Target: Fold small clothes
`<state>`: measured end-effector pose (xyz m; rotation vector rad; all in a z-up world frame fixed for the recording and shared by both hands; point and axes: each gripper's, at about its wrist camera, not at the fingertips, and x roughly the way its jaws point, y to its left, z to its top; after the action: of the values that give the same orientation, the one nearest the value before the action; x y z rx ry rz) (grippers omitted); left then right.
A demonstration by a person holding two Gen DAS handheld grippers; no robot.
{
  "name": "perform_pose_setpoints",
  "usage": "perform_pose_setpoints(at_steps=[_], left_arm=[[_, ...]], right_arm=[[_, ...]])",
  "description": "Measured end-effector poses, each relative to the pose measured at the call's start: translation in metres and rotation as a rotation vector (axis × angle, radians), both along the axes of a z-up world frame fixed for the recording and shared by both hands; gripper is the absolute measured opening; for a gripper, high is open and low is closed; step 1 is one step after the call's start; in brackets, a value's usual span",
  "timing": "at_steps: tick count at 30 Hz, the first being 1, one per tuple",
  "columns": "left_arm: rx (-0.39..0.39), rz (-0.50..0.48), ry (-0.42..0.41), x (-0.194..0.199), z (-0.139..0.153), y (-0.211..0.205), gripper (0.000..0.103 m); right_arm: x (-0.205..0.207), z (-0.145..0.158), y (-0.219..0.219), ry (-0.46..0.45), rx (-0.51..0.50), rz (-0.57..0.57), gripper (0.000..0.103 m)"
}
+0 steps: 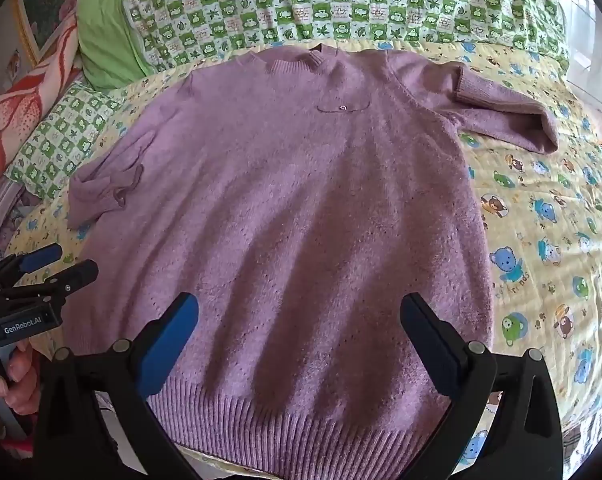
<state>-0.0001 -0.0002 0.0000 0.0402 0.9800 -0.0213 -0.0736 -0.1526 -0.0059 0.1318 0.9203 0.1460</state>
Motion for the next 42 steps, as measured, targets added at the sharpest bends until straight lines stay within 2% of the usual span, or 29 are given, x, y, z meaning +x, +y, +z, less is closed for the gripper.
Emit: perform_pose_setpoints(at_steps=[25,30,36,42], left_arm=[[0.014,-0.014,-0.020,0.003,-0.001,-0.003,0.089],[0.006,-0.009,0.021,0.008,-0.003,-0.002,0.089],[-0.005,-0.001,0.006,0.015,-0.004,-0.002,0.089],[-0.031,0.012,0.033,0.027,-0.005,-0.002,0.089]], right_arm=[[0.003,0.002,0.001,0.000,0.013,0.001,0.101],[0.004,0.003,0.001,0.000,0.016,0.002,0.101],[0.007,0.005,0.002,0.001,0.020,0.001,0.101],[0.017,0.006,-0.008,0.008,0.030,-0.014,0.101]])
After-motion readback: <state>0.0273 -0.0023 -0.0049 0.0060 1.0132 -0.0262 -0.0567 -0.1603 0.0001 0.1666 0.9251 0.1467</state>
